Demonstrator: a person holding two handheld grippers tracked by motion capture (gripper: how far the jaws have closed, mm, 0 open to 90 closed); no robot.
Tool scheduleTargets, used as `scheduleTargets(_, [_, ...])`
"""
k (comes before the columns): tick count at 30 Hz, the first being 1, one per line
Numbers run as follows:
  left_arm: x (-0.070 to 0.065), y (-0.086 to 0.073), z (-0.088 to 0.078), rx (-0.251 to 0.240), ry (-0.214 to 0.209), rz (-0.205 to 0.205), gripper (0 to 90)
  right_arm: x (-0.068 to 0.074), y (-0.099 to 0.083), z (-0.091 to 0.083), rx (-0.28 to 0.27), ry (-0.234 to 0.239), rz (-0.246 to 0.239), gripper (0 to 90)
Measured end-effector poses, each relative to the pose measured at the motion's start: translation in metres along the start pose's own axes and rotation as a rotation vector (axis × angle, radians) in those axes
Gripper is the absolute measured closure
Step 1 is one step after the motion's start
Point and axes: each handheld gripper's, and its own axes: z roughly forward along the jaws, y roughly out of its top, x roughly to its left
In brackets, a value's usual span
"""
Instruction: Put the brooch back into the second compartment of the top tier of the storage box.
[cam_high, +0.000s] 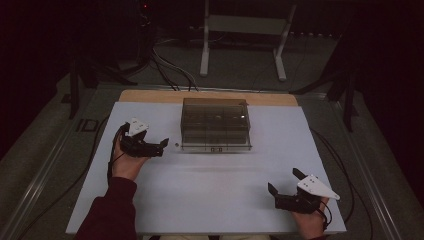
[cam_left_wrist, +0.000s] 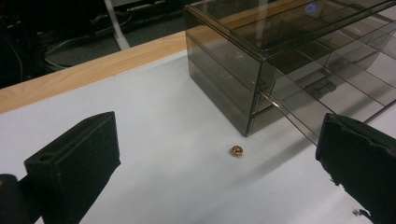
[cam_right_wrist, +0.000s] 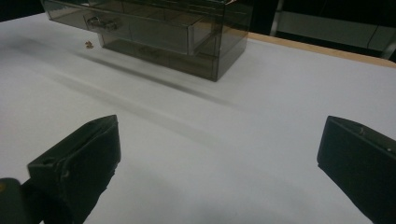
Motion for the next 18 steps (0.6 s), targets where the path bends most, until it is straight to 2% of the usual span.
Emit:
scheduleTargets(16, [0.001, -0.002, 0.024, 0.063, 0.003, -0.007, 0.6, 0.001, 0.0, 0.001, 0.006, -0.001, -0.003, 0.0])
scheduleTargets(18, [0.001, -0.002, 0.03, 0.087, -0.002, 0.006, 0.6, 0.001, 0.0, 0.0, 0.008, -0.003, 0.0, 0.0])
